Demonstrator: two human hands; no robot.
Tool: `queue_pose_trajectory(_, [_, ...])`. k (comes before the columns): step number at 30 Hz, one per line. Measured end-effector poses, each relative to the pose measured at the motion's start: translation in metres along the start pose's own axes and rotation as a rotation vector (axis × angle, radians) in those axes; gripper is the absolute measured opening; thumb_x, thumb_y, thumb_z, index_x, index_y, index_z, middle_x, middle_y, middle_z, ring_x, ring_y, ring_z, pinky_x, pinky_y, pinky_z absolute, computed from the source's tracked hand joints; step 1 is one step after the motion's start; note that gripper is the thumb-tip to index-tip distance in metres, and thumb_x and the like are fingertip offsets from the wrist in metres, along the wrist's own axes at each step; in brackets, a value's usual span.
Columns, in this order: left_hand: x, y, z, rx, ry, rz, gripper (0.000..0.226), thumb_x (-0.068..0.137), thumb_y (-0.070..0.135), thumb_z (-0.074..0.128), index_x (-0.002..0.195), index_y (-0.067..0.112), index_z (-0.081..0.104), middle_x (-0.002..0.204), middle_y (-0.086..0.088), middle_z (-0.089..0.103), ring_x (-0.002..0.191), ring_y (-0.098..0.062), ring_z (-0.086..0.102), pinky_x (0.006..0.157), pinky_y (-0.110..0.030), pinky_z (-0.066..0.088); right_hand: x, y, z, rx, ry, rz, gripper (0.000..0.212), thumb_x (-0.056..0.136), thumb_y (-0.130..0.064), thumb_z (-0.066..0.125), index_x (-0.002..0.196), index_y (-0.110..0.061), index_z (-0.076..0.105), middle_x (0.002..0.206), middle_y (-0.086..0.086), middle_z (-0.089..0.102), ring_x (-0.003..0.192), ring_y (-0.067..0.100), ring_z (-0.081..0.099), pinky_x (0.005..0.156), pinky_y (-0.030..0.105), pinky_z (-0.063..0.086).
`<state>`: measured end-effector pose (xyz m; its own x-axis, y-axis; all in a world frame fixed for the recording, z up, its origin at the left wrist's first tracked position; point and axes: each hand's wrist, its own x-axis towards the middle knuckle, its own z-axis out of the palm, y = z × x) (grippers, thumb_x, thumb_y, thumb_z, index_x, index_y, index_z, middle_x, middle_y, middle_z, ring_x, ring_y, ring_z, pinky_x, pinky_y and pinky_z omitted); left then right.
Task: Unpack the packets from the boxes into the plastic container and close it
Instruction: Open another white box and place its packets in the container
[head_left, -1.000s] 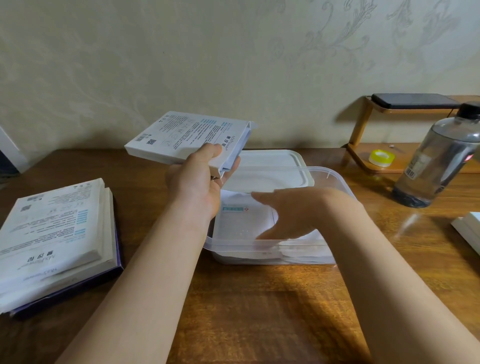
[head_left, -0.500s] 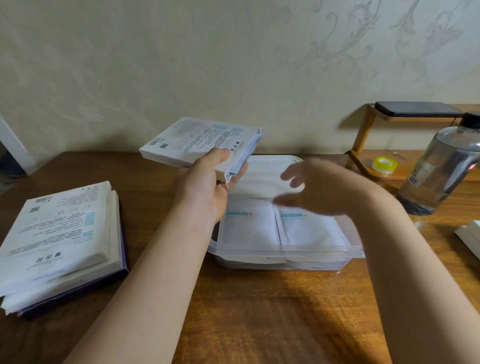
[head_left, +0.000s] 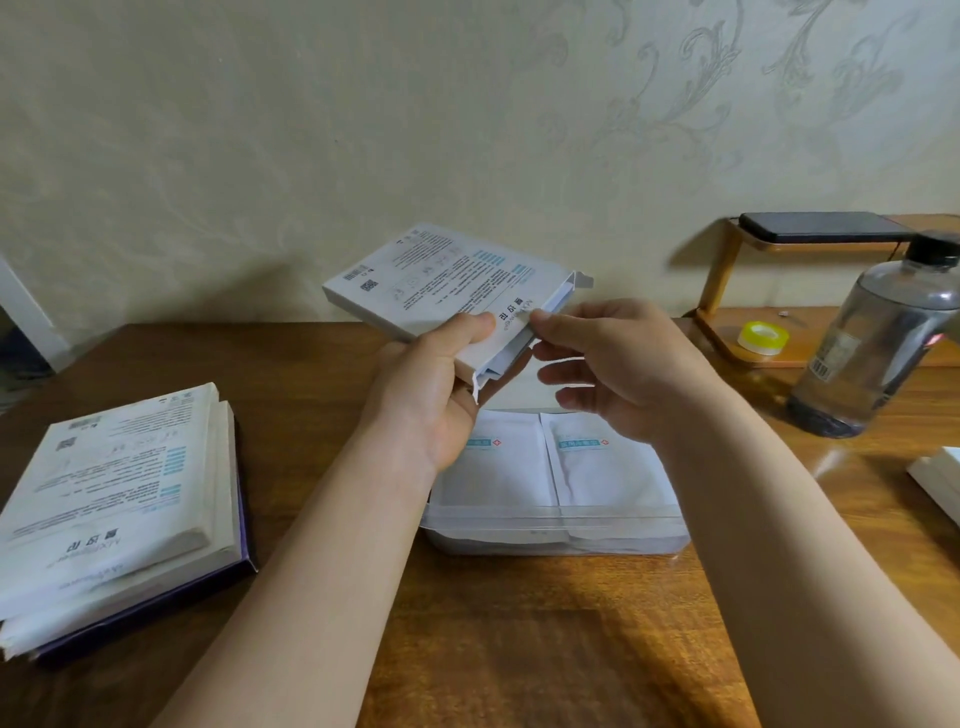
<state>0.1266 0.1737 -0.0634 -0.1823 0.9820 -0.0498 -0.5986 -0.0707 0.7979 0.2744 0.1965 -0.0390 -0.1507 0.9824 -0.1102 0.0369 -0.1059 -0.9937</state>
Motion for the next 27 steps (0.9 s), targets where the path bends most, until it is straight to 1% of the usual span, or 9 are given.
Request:
queue_pose_trajectory(4, [0.0,0.0,-0.001,0.019,0.023,0.006,0.029,0.091,-0.006,0.066,0.1,0.021,0.069,0.102,-0.008,0.08,0.094,-0.026,0.077,0.079,-0.04,0.065,0.0,-0.001,0.002,-0.007,0.054,0.045,0.011,0.09,-0.015,0.07,0.097,-0.007,0.074,0.083,0.005,0.07,0.064,0.017,0.065,0.049,0.026,0.049])
queue_pose_trajectory(8, [-0.002,0.0,0.001,0.047,0.011,0.019,0.03,0.091,-0.006,0.066,0.098,0.023,0.069,0.097,-0.005,0.08,0.086,-0.023,0.077,0.073,-0.039,0.066,0.0,0.0,0.006,-0.025,0.128,0.055,0.008,0.087,-0.012,0.067,0.089,-0.007,0.073,0.072,0.002,0.067,0.051,0.013,0.063,0.047,0.025,0.048])
queue_pose_trajectory(10, [-0.003,0.0,0.003,0.044,-0.001,0.016,0.031,0.091,-0.006,0.066,0.098,0.023,0.069,0.093,-0.005,0.08,0.079,-0.021,0.078,0.068,-0.038,0.065,0.001,0.001,0.007,-0.01,0.155,0.053,0.009,0.086,-0.012,0.066,0.085,-0.006,0.072,0.068,0.002,0.065,0.049,0.013,0.062,0.047,0.024,0.047])
queue_pose_trajectory(13, [-0.005,0.0,0.005,0.024,-0.006,0.003,0.03,0.091,-0.006,0.066,0.099,0.022,0.07,0.094,-0.006,0.08,0.078,-0.022,0.078,0.061,-0.035,0.063,0.001,0.002,0.011,0.038,0.189,0.043,0.009,0.084,-0.013,0.066,0.081,-0.005,0.07,0.061,0.0,0.059,0.046,0.014,0.061,0.047,0.023,0.043])
queue_pose_trajectory(16, [-0.006,0.001,0.006,-0.007,0.002,-0.02,0.03,0.091,-0.007,0.065,0.099,0.021,0.069,0.09,-0.004,0.08,0.075,-0.022,0.077,0.058,-0.033,0.062,0.001,0.002,0.015,0.076,0.198,0.044,0.008,0.084,-0.013,0.067,0.08,-0.008,0.07,0.059,-0.001,0.055,0.044,0.014,0.058,0.049,0.025,0.04])
queue_pose_trajectory(21, [-0.007,0.006,0.007,-0.1,0.039,-0.069,0.026,0.092,-0.004,0.066,0.103,0.019,0.065,0.074,-0.001,0.078,0.064,-0.015,0.076,0.053,-0.026,0.059,-0.001,0.002,0.019,0.177,0.141,0.01,0.011,0.092,-0.014,0.069,0.085,-0.006,0.068,0.066,0.003,0.055,0.048,0.014,0.058,0.048,0.027,0.039])
queue_pose_trajectory(23, [-0.007,0.008,0.008,-0.113,0.044,-0.071,0.027,0.092,-0.003,0.066,0.104,0.02,0.065,0.072,0.0,0.078,0.067,-0.015,0.077,0.053,-0.026,0.059,-0.002,0.001,0.021,0.211,0.136,-0.012,0.013,0.094,-0.012,0.066,0.081,-0.007,0.066,0.067,0.004,0.054,0.049,0.015,0.059,0.047,0.026,0.038])
queue_pose_trajectory(25, [-0.007,0.008,0.007,-0.118,0.057,-0.071,0.028,0.092,-0.002,0.066,0.103,0.023,0.064,0.072,0.0,0.078,0.079,-0.018,0.076,0.056,-0.028,0.061,-0.002,0.0,0.021,0.242,0.145,-0.029,0.015,0.095,-0.01,0.063,0.08,-0.008,0.063,0.067,0.004,0.055,0.051,0.017,0.062,0.045,0.026,0.04])
queue_pose_trajectory(27, [-0.005,0.009,0.007,-0.134,0.077,-0.074,0.03,0.091,-0.003,0.067,0.106,0.023,0.062,0.087,-0.006,0.078,0.097,-0.024,0.072,0.058,-0.029,0.062,-0.003,-0.003,0.019,0.281,0.143,-0.043,0.015,0.096,-0.008,0.059,0.081,-0.007,0.062,0.066,0.005,0.058,0.055,0.02,0.067,0.044,0.025,0.042])
